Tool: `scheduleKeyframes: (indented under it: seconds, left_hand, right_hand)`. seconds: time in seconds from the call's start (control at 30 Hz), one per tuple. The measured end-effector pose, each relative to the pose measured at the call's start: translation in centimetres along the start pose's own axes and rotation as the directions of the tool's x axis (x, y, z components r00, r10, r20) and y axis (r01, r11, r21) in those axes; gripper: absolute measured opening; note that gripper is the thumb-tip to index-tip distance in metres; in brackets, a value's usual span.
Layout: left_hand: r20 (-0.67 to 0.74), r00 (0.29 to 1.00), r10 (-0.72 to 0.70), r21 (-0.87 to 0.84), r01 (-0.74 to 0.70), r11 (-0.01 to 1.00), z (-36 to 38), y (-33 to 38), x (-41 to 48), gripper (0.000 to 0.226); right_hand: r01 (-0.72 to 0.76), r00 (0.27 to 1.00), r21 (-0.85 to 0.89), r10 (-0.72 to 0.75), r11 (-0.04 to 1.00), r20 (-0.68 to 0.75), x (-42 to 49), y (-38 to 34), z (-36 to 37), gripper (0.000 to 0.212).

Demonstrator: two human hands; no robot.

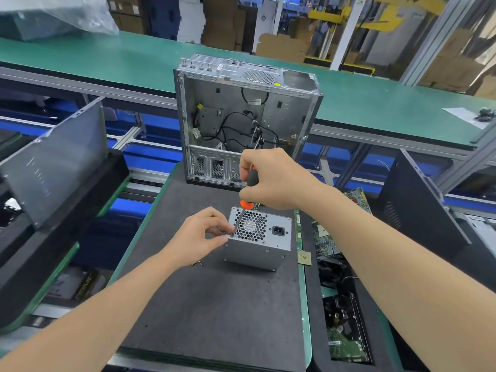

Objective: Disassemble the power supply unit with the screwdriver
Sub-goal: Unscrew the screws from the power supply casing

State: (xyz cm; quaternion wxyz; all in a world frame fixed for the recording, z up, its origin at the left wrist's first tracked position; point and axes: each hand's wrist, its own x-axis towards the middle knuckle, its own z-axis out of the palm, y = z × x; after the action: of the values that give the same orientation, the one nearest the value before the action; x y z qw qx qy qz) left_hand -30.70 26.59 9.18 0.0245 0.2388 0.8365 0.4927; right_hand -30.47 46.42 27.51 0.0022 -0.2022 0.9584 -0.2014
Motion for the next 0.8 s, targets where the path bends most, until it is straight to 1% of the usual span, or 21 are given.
scheduleKeyframes:
  seconds: [0.2,0.3,0.4,0.47,0.6,0.63,0.7,0.73,0.8]
  left_hand:
    - [0.011,1.000,-0.009,-0.020,0.009,1.000,-0.1,-0.2,0.1,0.025]
    - [0.018,1.000,-0.015,-0.049,0.016,0.999,-0.1,-0.3,0.1,0.030]
    - [0.031,0.999,-0.022,-0.056,0.024,0.998,-0.2,-0.4,0.1,0.031]
    - [0.031,0.999,-0.024,-0.073,0.026,0.997,-0.4,-0.2,0.4,0.031]
    - [0.057,0.997,-0.052,-0.219,0.063,0.974,-0.7,1.3,1.5,0.023]
    - [0.072,0.996,-0.055,-0.218,0.069,0.974,-0.6,1.5,1.7,0.022]
    - [0.086,0.995,-0.043,-0.155,0.056,0.986,-0.4,1.7,1.9,0.022]
    - [0.087,0.995,-0.039,-0.131,0.051,0.990,-0.4,1.7,1.9,0.023]
    - [0.087,0.995,-0.044,-0.114,0.054,0.992,-0.4,1.8,1.8,0.023]
  right_hand:
    - [0.052,0.999,-0.028,-0.052,0.998,-0.001,0.4,-0.5,0.2,0.022]
    - [0.083,0.996,-0.042,-0.082,0.996,0.022,0.7,-0.7,0.2,0.023]
    - [0.166,0.985,-0.070,-0.162,0.984,0.064,0.9,-1.1,0.2,0.021]
    - [0.223,0.974,-0.122,-0.215,0.967,0.070,1.2,-1.6,0.7,0.017]
    - [0.265,0.964,-0.172,-0.257,0.949,0.072,1.9,-2.5,1.3,0.010]
    - [0.263,0.964,-0.174,-0.253,0.949,0.078,2.0,-2.6,1.3,0.011]
    - [0.236,0.971,-0.186,-0.225,0.954,0.080,2.2,-2.7,1.1,0.017]
    - [0.208,0.978,-0.203,-0.200,0.957,0.056,2.3,-2.8,1.0,0.020]
    - [0.114,0.990,-0.277,-0.134,0.954,-0.053,2.5,-3.0,1.2,0.024]
